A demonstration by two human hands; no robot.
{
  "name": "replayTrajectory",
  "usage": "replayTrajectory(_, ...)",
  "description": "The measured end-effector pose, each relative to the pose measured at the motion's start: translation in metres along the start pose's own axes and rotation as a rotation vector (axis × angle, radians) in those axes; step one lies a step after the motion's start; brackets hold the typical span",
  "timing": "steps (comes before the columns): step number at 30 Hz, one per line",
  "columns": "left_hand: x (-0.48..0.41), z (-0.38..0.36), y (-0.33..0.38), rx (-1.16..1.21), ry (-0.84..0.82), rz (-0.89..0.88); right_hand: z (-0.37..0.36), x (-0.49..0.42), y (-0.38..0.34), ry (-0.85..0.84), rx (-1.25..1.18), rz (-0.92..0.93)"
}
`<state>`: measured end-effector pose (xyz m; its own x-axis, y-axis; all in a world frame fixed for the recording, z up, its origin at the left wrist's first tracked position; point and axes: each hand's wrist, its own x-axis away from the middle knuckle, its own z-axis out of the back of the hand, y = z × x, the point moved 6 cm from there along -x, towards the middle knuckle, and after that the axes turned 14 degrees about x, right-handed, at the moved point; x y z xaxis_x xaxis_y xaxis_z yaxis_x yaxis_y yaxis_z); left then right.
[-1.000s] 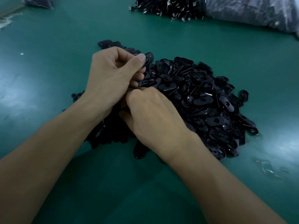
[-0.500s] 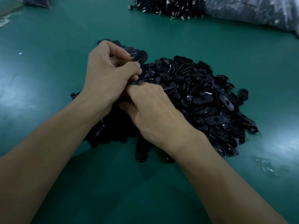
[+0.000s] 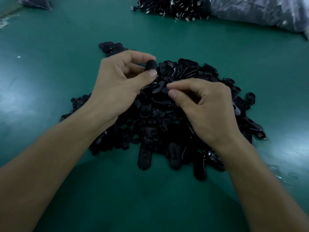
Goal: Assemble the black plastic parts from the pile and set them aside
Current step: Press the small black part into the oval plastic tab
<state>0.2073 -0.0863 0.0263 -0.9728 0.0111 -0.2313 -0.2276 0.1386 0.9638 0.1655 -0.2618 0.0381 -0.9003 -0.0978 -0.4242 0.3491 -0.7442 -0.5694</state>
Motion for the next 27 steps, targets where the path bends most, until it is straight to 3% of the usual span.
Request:
replayTrajectory(7,0.006,-0.006,0.009,0.172,-0.021,-0.004,0.006,0.003,0.018,0.041,-0.237,-0.096)
replayTrajectory(13,0.009,-0.011,0.007,0.042,-0.028,0.011,0.006,0.003,0.02,0.015,-0.539,-0.161)
replayTrajectory(27,0.014,-0.018,-0.004,0.286,-0.023,0.197,0.007,0.004,0.015,0.013,-0.369,-0.144)
